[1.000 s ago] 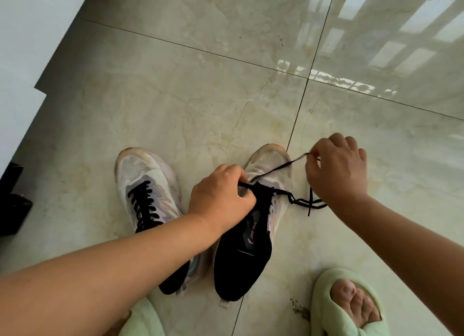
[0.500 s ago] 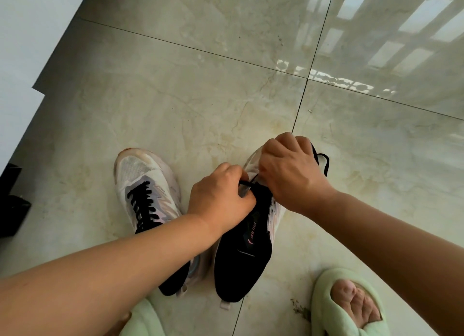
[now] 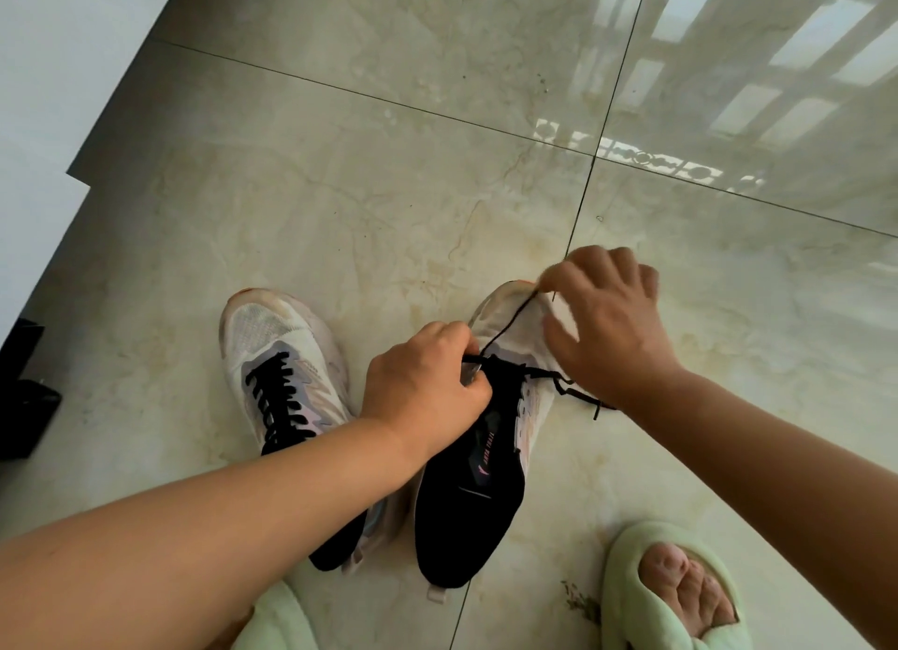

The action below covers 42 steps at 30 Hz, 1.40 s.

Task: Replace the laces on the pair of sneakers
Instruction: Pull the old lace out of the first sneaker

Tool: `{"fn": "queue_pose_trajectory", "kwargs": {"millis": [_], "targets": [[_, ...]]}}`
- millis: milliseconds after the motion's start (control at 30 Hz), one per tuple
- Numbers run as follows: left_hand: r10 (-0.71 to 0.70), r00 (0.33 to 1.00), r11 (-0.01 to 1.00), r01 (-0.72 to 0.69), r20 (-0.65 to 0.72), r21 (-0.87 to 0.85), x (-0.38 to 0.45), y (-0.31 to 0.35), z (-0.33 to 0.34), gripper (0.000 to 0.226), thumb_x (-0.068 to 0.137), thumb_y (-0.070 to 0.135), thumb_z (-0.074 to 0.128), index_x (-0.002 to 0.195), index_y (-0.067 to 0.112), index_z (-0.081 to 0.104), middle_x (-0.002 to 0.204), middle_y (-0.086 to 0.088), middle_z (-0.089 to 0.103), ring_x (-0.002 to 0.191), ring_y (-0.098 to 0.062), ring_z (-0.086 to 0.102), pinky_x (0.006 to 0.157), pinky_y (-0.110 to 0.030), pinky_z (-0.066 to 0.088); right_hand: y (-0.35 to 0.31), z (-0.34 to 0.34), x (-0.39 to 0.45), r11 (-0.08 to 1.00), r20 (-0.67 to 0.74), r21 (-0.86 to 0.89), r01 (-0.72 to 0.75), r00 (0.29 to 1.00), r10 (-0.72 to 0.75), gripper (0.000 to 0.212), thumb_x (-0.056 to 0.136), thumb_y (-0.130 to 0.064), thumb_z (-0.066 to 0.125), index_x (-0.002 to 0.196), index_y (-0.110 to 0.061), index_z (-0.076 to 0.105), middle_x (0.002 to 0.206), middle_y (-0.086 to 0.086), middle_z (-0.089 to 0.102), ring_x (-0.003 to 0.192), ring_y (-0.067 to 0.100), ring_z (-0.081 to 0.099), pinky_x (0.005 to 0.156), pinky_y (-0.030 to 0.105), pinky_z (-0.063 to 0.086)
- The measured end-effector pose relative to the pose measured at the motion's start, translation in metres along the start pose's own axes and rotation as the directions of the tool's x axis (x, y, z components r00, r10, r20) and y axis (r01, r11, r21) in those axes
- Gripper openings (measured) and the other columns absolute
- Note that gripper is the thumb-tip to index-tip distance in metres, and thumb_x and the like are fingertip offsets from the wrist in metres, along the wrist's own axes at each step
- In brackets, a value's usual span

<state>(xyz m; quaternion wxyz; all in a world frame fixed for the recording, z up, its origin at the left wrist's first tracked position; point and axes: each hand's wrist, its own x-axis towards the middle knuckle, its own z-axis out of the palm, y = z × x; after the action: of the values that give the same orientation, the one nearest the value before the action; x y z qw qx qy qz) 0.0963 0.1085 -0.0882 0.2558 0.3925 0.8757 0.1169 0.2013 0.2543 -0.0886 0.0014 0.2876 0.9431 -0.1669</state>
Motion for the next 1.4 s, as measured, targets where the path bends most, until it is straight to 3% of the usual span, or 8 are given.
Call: {"fn": "queue_pose_trajectory", "kwargs": {"millis": [133, 300, 433, 733, 867, 967, 1133, 1400], "targets": [[0.132, 0.988, 0.991, -0.132, -0.083, 0.004, -0.004, 0.001, -0.002, 0.007, 0.079, 0.026, 0.061, 0.085, 0.022, 0.059, 0.086, 0.007, 0.056, 0.065, -0.021, 0.057, 0.051, -0.027, 0.039, -0.025, -0.003, 0.0, 0.961, 0.168, 0.085, 0.264, 0.947, -0.275, 0.021, 0.084, -0.02, 0.058, 0.102, -0.025, 0.069, 0.111, -0.003, 0.055, 0.112, 0.024, 0.038, 0.09, 0.032, 0.02], [0.111, 0.989, 0.994, -0.111, -0.094, 0.002, -0.004, -0.001, -0.002, 0.018, 0.078, 0.029, 0.064, 0.091, 0.024, 0.054, 0.095, 0.011, 0.046, 0.06, -0.013, 0.046, 0.045, -0.022, 0.027, -0.028, 0.006, 0.003, 0.967, 0.162, 0.091, 0.238, 0.955, -0.25, 0.013, 0.086, -0.017, 0.054, 0.089, -0.019, 0.067, 0.094, -0.005, 0.057, 0.107, 0.022, 0.041, 0.088, 0.031, 0.022], [0.017, 0.999, 1.0, -0.018, -0.031, -0.021, -0.002, -0.001, 0.0, 0.025, 0.08, 0.034, 0.059, 0.101, 0.028, 0.049, 0.107, 0.013, 0.047, 0.083, -0.013, 0.058, 0.065, -0.029, 0.047, -0.011, 0.011, 0.003, 0.997, 0.039, 0.008, 0.073, 0.997, -0.073, 0.012, 0.089, -0.017, 0.052, 0.09, -0.011, 0.062, 0.093, 0.003, 0.056, 0.096, 0.026, 0.046, 0.085, 0.033, 0.023], [-0.008, 0.999, 0.999, 0.01, 0.035, -0.047, 0.002, 0.002, 0.002, 0.036, 0.082, 0.04, 0.055, 0.118, 0.035, 0.052, 0.117, 0.014, 0.056, 0.095, -0.015, 0.059, 0.069, -0.023, 0.038, 0.016, 0.012, 0.003, 0.914, 0.023, 0.055, -0.401, 0.916, 0.4, 0.011, 0.091, -0.012, 0.041, 0.09, -0.014, 0.052, 0.093, 0.004, 0.057, 0.081, 0.023, 0.045, 0.085, 0.036, 0.025], [0.06, 0.995, 0.994, -0.052, 0.078, -0.1, 0.002, 0.002, 0.002, 0.044, 0.083, 0.03, 0.053, 0.125, 0.04, 0.049, 0.123, 0.016, 0.05, 0.095, -0.016, 0.06, 0.074, -0.023, 0.044, 0.004, 0.0, -0.001, 0.998, -0.026, -0.001, -0.059, 0.998, 0.059, 0.028, 0.082, -0.01, 0.058, 0.109, -0.015, 0.062, 0.111, 0.005, 0.054, 0.108, 0.027, 0.042, 0.093, 0.037, 0.019], [0.078, 0.995, 0.992, -0.07, 0.068, -0.109, 0.003, 0.001, 0.003, 0.04, 0.082, 0.027, 0.056, 0.121, 0.038, 0.052, 0.117, 0.014, 0.049, 0.086, -0.017, 0.06, 0.071, -0.029, 0.049, -0.013, 0.001, -0.003, 0.981, 0.072, 0.105, 0.164, 0.982, -0.172, 0.028, 0.077, -0.01, 0.063, 0.101, -0.02, 0.069, 0.108, 0.001, 0.056, 0.11, 0.026, 0.042, 0.093, 0.036, 0.018], [0.123, 0.992, 0.944, -0.114, 0.009, -0.31, 0.004, -0.002, 0.008, 0.042, 0.08, 0.006, 0.06, 0.114, 0.031, 0.063, 0.109, 0.011, 0.048, 0.064, 0.0, 0.047, 0.067, -0.017, 0.041, -0.011, 0.009, -0.003, 0.976, -0.022, 0.216, 0.024, 1.0, -0.019, 0.04, 0.071, -0.028, 0.073, 0.104, -0.013, 0.056, 0.105, -0.001, 0.048, 0.105, 0.019, 0.039, 0.089, 0.026, 0.016], [0.159, 0.986, 0.919, -0.131, 0.044, -0.373, 0.001, -0.001, 0.007, 0.032, 0.079, -0.006, 0.053, 0.072, 0.02, 0.07, 0.116, 0.009, 0.048, 0.091, -0.007, 0.051, 0.073, -0.011, 0.038, 0.003, 0.011, -0.008, 0.954, 0.025, 0.297, 0.036, 0.999, -0.046, 0.016, 0.073, -0.006, 0.067, 0.086, -0.016, 0.068, 0.095, -0.004, 0.052, 0.102, 0.021, 0.04, 0.087, 0.03, 0.02]]}}
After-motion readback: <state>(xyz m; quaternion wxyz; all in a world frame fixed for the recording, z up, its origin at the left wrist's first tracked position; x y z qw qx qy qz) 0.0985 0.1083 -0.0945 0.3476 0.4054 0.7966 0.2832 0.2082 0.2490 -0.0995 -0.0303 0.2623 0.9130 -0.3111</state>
